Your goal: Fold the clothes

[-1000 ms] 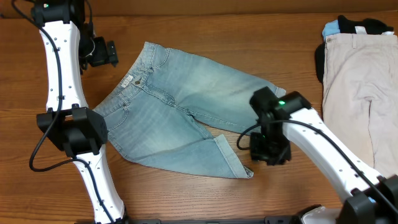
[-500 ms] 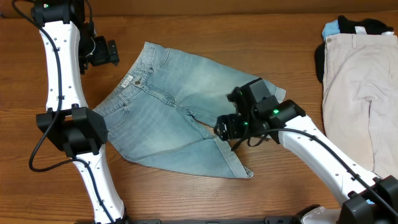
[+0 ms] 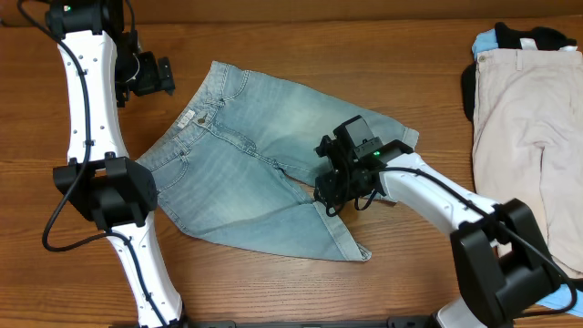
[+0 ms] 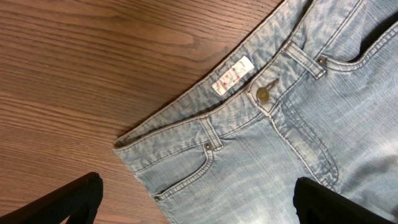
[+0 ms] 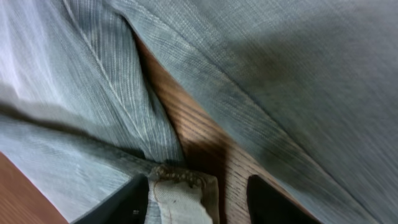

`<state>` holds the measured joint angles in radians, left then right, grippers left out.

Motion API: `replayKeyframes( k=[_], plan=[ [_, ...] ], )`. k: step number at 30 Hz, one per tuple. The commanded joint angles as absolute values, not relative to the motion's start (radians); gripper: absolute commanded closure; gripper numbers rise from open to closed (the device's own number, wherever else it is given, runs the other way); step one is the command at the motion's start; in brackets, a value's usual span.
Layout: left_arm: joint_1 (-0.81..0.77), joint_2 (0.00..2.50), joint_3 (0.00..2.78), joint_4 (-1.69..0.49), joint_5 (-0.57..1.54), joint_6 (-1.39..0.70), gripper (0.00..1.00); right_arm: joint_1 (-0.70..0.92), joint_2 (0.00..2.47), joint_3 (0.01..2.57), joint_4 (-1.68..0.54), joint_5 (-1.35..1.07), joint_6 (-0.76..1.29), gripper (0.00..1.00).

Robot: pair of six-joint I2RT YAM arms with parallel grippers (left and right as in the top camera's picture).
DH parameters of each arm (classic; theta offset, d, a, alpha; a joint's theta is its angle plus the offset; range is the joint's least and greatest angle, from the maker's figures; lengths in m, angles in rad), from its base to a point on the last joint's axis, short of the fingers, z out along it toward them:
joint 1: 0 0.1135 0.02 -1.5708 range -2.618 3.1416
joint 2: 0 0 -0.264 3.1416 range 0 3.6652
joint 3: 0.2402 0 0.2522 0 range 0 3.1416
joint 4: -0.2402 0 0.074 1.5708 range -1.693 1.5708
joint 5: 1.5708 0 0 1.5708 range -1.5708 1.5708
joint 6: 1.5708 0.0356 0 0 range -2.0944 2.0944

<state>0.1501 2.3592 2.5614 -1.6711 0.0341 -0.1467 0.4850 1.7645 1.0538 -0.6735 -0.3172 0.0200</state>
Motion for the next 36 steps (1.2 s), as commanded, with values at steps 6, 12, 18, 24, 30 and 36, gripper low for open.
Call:
replayKeyframes(
  k=[6, 12, 18, 24, 30, 36],
  plan=[
    [0.15, 2.354, 2.582, -1.667, 0.053, -0.126, 0.0, 0.514, 1.777, 1.06, -0.693, -0.414, -0.001, 0.58],
    [0.15, 2.354, 2.582, -1.665, 0.053, -0.127, 0.0, 0.563, 1.777, 1.06, -0.706, -0.405, 0.0, 0.8],
    [0.15, 2.354, 2.582, -1.668, 0.053, -0.127, 0.0, 0.564, 1.757, 1.063, -0.778, -0.412, 0.038, 0.96],
    [0.15, 2.354, 2.582, -1.665, 0.053, -0.127, 0.01, 0.585, 1.625, 1.063, -0.933, -0.443, 0.054, 0.96],
    [0.15, 2.354, 2.582, -1.662, 0.053, -0.127, 0.0, 0.669, 1.49, 1.062, -1.034, -0.494, 0.118, 0.96],
    [0.15, 2.354, 2.582, -1.657, 0.053, -0.127, 0.0, 0.878, 1.482, 1.047, -1.038, -0.514, 0.234, 0.96]
  ],
)
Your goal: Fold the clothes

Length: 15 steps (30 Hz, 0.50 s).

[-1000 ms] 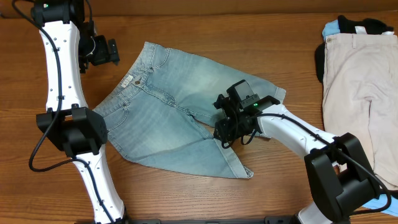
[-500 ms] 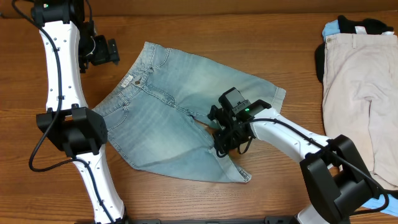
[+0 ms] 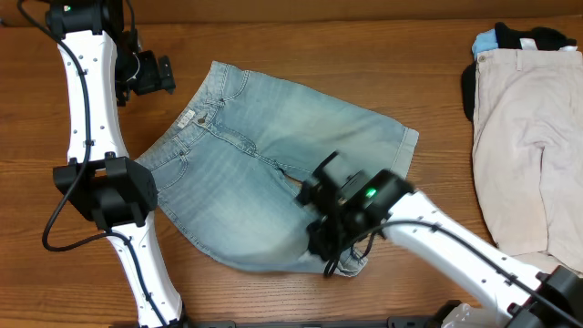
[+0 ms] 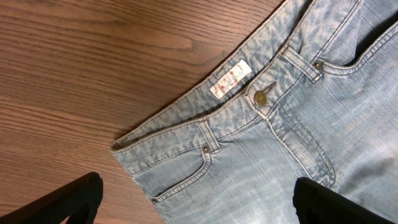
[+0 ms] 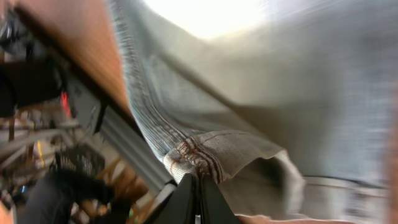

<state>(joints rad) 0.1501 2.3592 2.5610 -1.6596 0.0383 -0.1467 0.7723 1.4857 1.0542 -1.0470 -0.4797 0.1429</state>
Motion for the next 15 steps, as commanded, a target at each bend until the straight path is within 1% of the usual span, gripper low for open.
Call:
replayKeyframes(
  k=[1, 2, 3, 4, 5, 6, 7, 9, 11, 12, 15],
  plan=[
    [0.15, 2.354, 2.582, -1.658, 0.053, -0.127, 0.0, 0.916, 1.482, 1.045, -1.036, -0.513, 0.261, 0.96],
    [0.15, 2.354, 2.582, -1.66, 0.053, -0.127, 0.0, 0.957, 1.482, 1.045, -1.034, -0.513, 0.293, 0.96],
    [0.15, 2.354, 2.582, -1.662, 0.053, -0.127, 0.0, 0.984, 1.482, 1.045, -1.032, -0.513, 0.318, 0.89],
    [0.15, 2.354, 2.582, -1.663, 0.053, -0.127, 0.0, 1.012, 1.482, 1.045, -1.03, -0.513, 0.34, 0.73],
    [0.15, 2.354, 2.582, -1.663, 0.053, -0.127, 0.0, 1.036, 1.482, 1.045, -1.03, -0.509, 0.363, 0.6],
    [0.15, 2.354, 2.582, -1.663, 0.053, -0.127, 0.0, 1.051, 1.482, 1.045, -1.031, -0.506, 0.379, 0.51],
    [0.15, 2.354, 2.582, -1.662, 0.054, -0.127, 0.0, 1.055, 1.481, 1.046, -1.029, -0.506, 0.395, 0.45],
    [0.15, 2.354, 2.581, -1.662, 0.054, -0.127, 0.0, 1.035, 1.481, 1.05, -1.028, -0.504, 0.397, 0.4],
    [0.15, 2.354, 2.582, -1.662, 0.053, -0.126, 0.0, 0.99, 1.481, 1.061, -1.031, -0.471, 0.397, 0.38],
    [0.15, 2.354, 2.582, -1.663, 0.053, -0.127, 0.0, 0.965, 1.481, 1.068, -1.032, -0.451, 0.397, 0.35],
    [0.15, 2.354, 2.581, -1.66, 0.053, -0.127, 0.0, 0.86, 1.481, 1.092, -1.017, -0.322, 0.395, 0.19]
  ],
)
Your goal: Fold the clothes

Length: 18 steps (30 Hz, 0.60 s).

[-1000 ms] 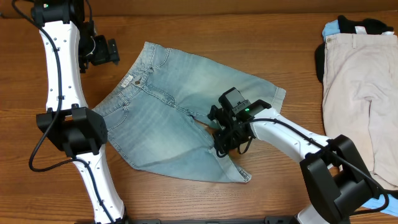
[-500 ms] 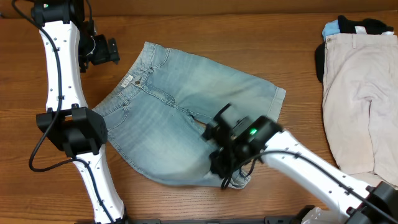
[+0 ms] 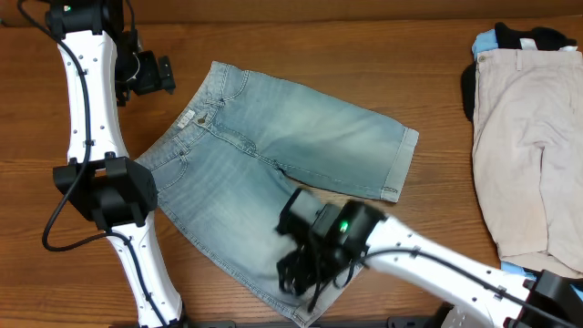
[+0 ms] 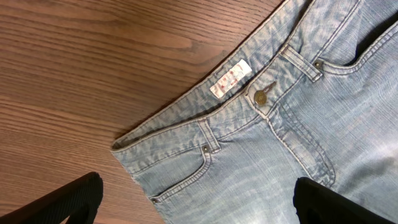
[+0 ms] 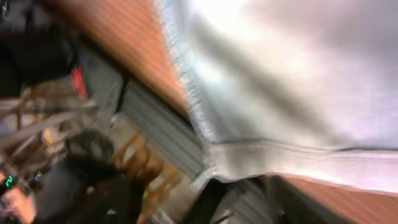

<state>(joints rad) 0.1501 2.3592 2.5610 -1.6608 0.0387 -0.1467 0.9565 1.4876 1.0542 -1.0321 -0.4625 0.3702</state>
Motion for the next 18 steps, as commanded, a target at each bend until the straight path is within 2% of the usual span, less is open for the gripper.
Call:
replayKeyframes(
  k=[1, 3, 7, 11, 18],
  plan=[
    [0.15, 2.354, 2.581, -1.66, 0.054, -0.127, 0.0, 0.82, 1.481, 1.093, -1.004, -0.277, 0.389, 0.18],
    [0.15, 2.354, 2.581, -1.66, 0.053, -0.126, 0.0, 0.741, 1.492, 1.092, -0.981, -0.271, 0.331, 0.18],
    [0.15, 2.354, 2.579, -1.661, 0.053, -0.126, 0.0, 0.635, 1.554, 1.092, -0.984, -0.388, 0.187, 0.25],
    [0.15, 2.354, 2.579, -1.659, 0.053, -0.126, 0.0, 0.627, 1.629, 1.076, -0.989, -0.385, 0.146, 0.34],
    [0.15, 2.354, 2.579, -1.66, 0.053, -0.126, 0.0, 0.629, 1.752, 1.032, -0.971, -0.432, 0.13, 0.37]
  ],
)
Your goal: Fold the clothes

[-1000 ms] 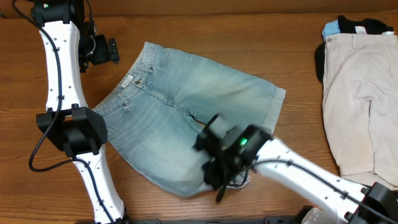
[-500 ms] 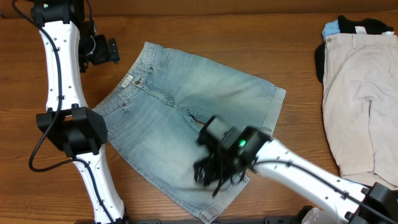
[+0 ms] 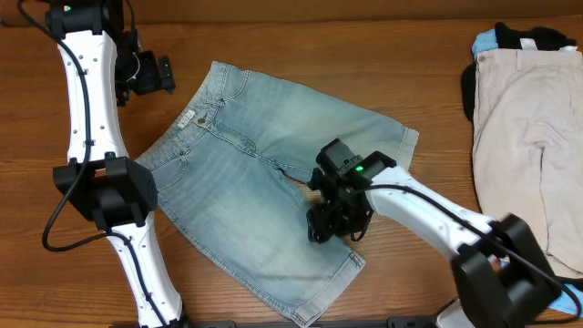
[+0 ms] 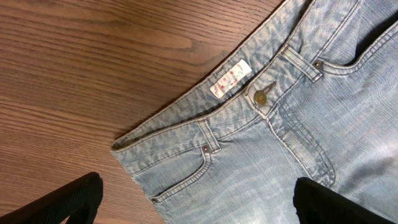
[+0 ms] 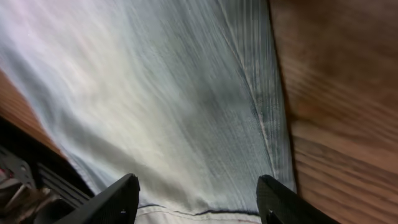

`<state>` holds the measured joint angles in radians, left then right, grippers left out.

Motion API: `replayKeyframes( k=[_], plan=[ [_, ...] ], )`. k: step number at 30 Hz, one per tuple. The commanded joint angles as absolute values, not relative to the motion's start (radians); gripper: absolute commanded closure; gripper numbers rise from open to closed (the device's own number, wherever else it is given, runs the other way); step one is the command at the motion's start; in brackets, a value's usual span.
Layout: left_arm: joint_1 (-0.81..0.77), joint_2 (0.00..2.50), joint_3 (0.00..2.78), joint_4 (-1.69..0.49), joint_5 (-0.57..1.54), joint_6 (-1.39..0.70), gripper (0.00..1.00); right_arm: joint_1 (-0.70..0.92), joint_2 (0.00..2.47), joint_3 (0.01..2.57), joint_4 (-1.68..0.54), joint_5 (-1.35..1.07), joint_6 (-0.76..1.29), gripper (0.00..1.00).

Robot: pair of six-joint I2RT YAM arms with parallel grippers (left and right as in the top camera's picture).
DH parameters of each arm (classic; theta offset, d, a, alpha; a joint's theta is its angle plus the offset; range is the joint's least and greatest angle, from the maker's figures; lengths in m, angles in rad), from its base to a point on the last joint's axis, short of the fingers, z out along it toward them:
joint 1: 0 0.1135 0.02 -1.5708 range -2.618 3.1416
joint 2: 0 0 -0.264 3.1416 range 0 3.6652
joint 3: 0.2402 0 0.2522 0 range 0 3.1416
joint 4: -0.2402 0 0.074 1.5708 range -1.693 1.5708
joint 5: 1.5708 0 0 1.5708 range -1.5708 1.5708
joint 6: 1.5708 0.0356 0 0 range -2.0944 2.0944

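Observation:
Light blue denim shorts [image 3: 264,155] lie spread flat on the wooden table [image 3: 364,55]. The waistband is at the upper left, one leg points right and the other runs toward the front edge. My right gripper [image 3: 332,223] hovers over the inner side of the front leg. In the right wrist view it [image 5: 198,183] is open, with denim [image 5: 186,93] beneath and nothing between its fingers. My left gripper [image 3: 157,76] hangs open above the waistband's left end. The left wrist view shows it [image 4: 196,180] over the button, label and pocket [image 4: 261,118].
Beige trousers [image 3: 528,137] lie at the right edge of the table, with a black garment [image 3: 537,36] and something blue [image 3: 487,41] behind them. The front leg's hem [image 3: 328,287] reaches close to the table's front edge.
My right gripper was low near the front edge at the leg's hem. It now stands open further back and to the right, over the leg, which lies flat. The left arm is unchanged.
My right gripper first stood open at the gap between the legs, with the front leg's hem between its fingers. Then it was shut on that hem, nearer the front. Then it was at the front edge with the leg stretched out. Now it is open and the leg lies spread.

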<state>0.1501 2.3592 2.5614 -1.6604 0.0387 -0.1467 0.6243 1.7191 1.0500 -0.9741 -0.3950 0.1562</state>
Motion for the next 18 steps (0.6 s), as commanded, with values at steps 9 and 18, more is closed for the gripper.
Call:
replayKeyframes(
  k=[9, 18],
  plan=[
    [0.15, 2.355, 2.572, -1.655, 0.048, -0.103, 0.0, 0.597, 1.79, 0.947, -0.892, -0.401, 0.269, 0.37],
    [0.15, 2.355, 2.572, -1.655, 0.044, -0.1, 0.0, 0.44, 1.79, 0.895, -0.867, -0.281, 0.347, 0.37]
  ],
)
